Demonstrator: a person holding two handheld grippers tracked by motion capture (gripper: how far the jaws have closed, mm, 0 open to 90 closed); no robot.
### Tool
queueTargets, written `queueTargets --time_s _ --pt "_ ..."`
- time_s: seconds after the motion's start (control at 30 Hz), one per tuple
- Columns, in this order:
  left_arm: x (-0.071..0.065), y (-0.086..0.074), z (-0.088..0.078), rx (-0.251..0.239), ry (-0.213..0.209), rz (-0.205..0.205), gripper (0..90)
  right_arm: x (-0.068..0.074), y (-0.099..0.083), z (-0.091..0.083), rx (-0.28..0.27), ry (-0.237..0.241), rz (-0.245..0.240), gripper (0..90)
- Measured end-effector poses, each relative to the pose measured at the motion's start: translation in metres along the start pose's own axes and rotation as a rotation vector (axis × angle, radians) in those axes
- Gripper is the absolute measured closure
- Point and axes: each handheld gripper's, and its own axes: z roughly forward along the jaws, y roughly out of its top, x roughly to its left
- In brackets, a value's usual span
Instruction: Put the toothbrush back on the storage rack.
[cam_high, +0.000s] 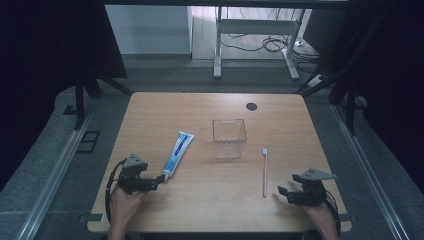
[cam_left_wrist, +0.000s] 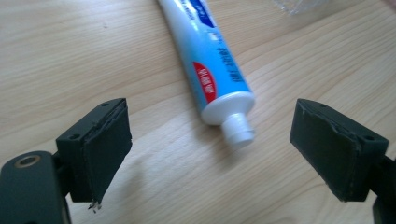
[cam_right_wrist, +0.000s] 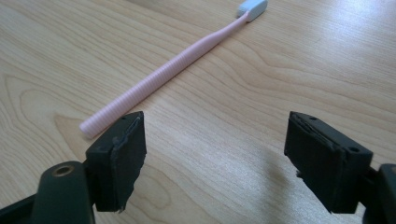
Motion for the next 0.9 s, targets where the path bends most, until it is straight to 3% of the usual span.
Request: queueTargets --time_s 0.2,0.47,0.9 --pt "0.005 -0.007 -0.003 -0.016 0.012 -0.012 12.6 0.001 -0.001 0.001 0.008 -0.013 -0.030 18.8" --pt "0.006 -0.010 -0.004 -0.032 -0.006 -0.009 12.6 0.001 -0.001 0.000 0.005 -0.003 -0.035 18.2" --pt "-0.002 -0.012 -0.004 -0.017 -0.014 0.058 12.6 0.003 0.003 -0.002 0.021 0.017 -0.041 21.2"
